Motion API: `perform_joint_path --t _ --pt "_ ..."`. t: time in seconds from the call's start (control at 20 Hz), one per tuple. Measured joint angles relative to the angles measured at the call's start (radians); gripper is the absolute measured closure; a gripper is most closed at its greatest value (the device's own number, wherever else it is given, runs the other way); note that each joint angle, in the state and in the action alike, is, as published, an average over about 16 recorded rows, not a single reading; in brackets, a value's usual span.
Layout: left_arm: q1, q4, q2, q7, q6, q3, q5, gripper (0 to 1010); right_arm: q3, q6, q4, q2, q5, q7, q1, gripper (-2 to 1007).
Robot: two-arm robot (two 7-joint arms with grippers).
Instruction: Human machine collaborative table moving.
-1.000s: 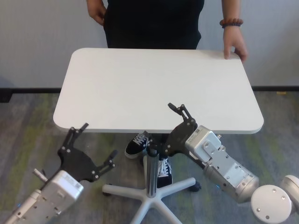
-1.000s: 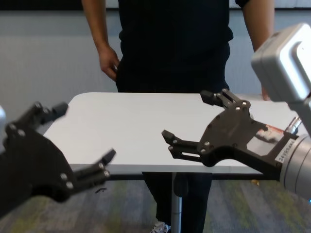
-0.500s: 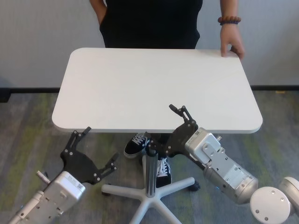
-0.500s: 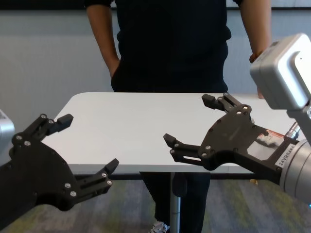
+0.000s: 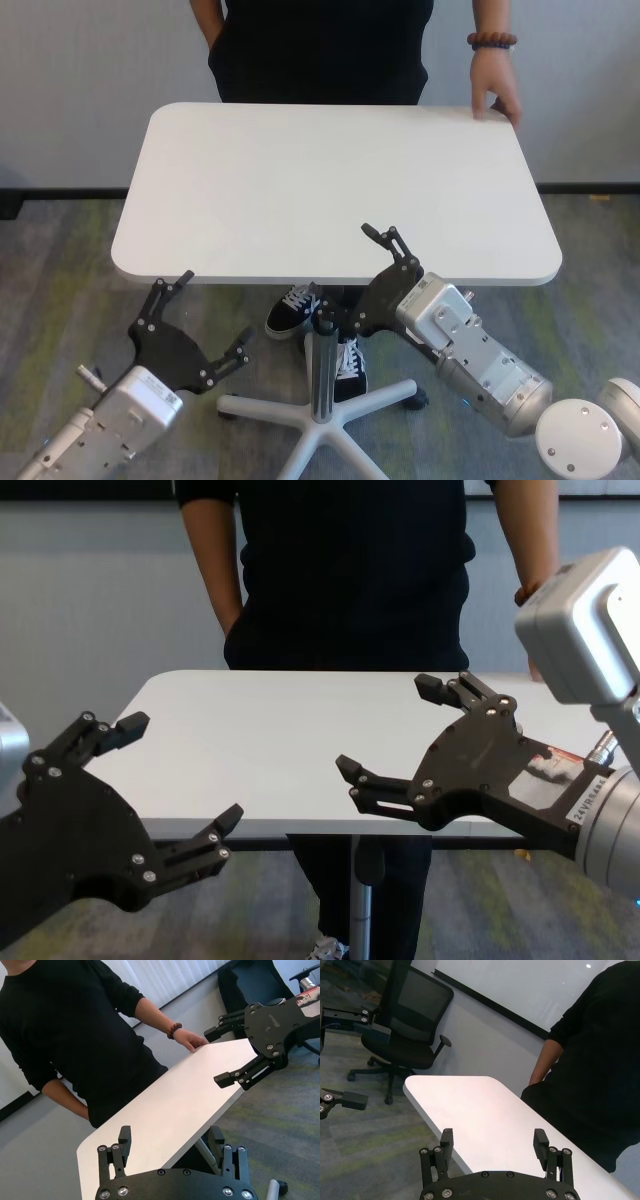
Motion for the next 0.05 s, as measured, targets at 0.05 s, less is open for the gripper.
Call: perform_joint_path --t 0.05 --pt "0.0 0.0 0.0 0.0 0.0 0.0 0.0 7 0.0 0.0 0.0 0.0 0.0 0.0 0.0 5"
